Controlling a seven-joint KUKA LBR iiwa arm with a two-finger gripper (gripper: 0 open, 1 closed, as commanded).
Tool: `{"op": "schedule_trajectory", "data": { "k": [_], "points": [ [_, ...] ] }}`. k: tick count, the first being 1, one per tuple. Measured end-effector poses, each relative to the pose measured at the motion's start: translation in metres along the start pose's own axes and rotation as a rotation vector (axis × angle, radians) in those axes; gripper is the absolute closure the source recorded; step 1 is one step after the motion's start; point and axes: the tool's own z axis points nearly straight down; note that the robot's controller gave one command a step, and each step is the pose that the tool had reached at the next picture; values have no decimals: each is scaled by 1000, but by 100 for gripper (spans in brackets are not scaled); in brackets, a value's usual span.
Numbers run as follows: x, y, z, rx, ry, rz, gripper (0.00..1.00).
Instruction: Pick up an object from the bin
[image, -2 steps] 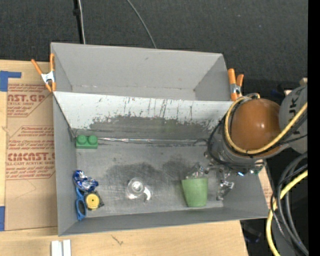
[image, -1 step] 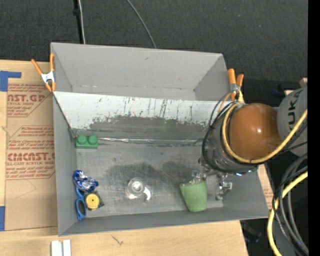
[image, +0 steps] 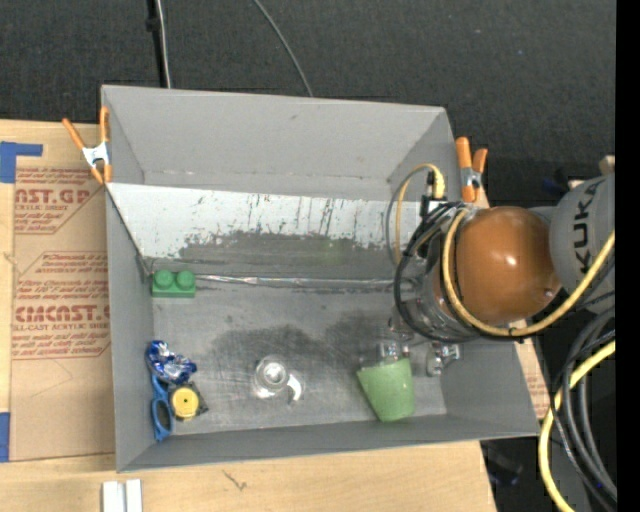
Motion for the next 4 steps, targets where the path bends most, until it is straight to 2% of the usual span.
{"op": "schedule_trajectory", "data": {
  "k": [1,2,3,4],
  "points": [
    [-2,-2,0,11,-3,-162,0],
    [4,-1,1,0,10,-166,100],
    [1,-5,-17,-52,7,-163,100],
    [0,-6,-17,-56,6,-160,100]
  ]
}}
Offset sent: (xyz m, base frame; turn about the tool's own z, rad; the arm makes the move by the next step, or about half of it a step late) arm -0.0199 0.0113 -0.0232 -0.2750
